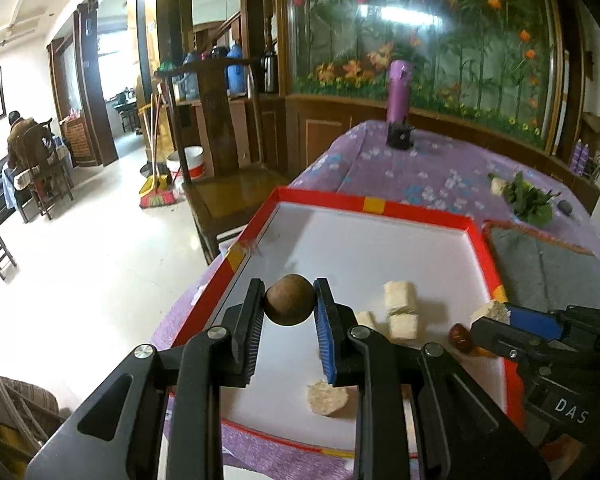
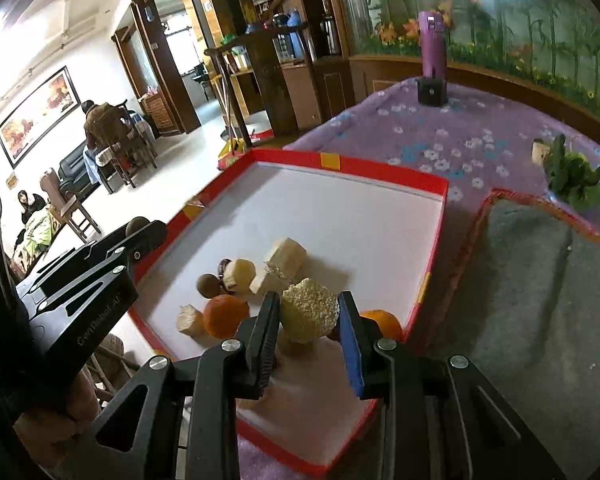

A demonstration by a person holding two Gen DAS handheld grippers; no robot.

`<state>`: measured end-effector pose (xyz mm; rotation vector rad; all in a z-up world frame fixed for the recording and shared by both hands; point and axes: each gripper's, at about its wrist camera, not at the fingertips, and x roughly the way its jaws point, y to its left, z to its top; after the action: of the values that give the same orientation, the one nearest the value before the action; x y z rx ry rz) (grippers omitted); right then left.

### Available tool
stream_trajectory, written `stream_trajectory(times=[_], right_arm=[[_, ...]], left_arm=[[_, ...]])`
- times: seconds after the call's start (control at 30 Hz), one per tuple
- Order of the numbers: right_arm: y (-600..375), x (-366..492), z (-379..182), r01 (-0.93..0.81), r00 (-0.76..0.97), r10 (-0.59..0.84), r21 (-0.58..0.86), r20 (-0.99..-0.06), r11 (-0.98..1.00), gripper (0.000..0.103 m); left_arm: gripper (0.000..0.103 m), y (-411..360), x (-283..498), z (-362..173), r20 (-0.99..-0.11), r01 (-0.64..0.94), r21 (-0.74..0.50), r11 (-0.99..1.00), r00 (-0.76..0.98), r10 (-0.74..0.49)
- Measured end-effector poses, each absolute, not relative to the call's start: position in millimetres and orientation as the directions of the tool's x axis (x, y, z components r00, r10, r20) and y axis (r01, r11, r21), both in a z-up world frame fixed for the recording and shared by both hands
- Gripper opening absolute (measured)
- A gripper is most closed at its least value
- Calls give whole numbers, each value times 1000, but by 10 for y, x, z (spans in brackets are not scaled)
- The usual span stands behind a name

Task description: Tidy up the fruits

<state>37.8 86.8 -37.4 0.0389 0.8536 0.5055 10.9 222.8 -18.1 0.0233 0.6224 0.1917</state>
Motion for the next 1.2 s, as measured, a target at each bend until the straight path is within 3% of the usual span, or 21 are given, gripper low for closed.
stream_trajectory(times=[0.67,0.87,0.97,1.03,1.17,1.2], right_arm=[[965,699,-589,-367,552,395,211,-734,906,32],[867,556,-429,-365,599,393,199,-698,909,34],[756,435,-286,-363,644,374,164,-668,917,36],[643,365,-208,-349,668,366,162,-648,923,38],[379,253,-84,-316,696,357,181,-623,931,44],[304,220,-52,-306,706,351,183,-615,934,45]], left_arm=[[22,2275,507,-514,-685,-182,78,980,705,185],[24,2241,444,-480,-690,-218,89,972,690,218],[37,2191,338,-338,-656,-233,95,968,717,237],[55,2154,259,-238,-624,-247,96,964,740,252],[65,2015,24,-1,-555,-244,92,965,793,253],[71,1982,-26,51,-541,-240,92,966,803,250]])
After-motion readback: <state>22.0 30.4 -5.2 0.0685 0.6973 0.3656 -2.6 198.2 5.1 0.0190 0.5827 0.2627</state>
